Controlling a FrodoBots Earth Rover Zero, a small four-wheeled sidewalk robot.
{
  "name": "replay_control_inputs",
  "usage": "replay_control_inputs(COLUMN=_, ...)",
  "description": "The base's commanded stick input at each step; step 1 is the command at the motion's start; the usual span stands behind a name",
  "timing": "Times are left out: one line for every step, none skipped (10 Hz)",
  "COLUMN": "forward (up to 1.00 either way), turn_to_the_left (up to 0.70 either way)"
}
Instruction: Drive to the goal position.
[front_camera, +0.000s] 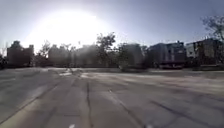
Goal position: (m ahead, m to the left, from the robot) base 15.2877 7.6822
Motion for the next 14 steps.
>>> replay_control_inputs(forward=0.70, turn_to_the_left=0.35)
replay_control_inputs(forward=0.70, turn_to_the_left=0.35)
replay_control_inputs(forward=0.70, turn_to_the_left=0.35)
replay_control_inputs(forward=0.70, turn_to_the_left=0.35)
replay_control_inputs(forward=0.70, turn_to_the_left=0.34)
replay_control_inputs(forward=0.70, turn_to_the_left=0.16)
replay_control_inputs(forward=0.70, turn_to_the_left=0.00)
replay_control_inputs(forward=0.70, turn_to_the_left=0.00)
replay_control_inputs(forward=0.70, turn_to_the_left=0.00)
replay_control_inputs(forward=0.70, turn_to_the_left=0.00)
replay_control_inputs(forward=0.70, turn_to_the_left=0.00)
replay_control_inputs(forward=0.70, turn_to_the_left=0.00)
replay_control_inputs(forward=0.70, turn_to_the_left=0.00)
replay_control_inputs(forward=0.70, turn_to_the_left=0.00)
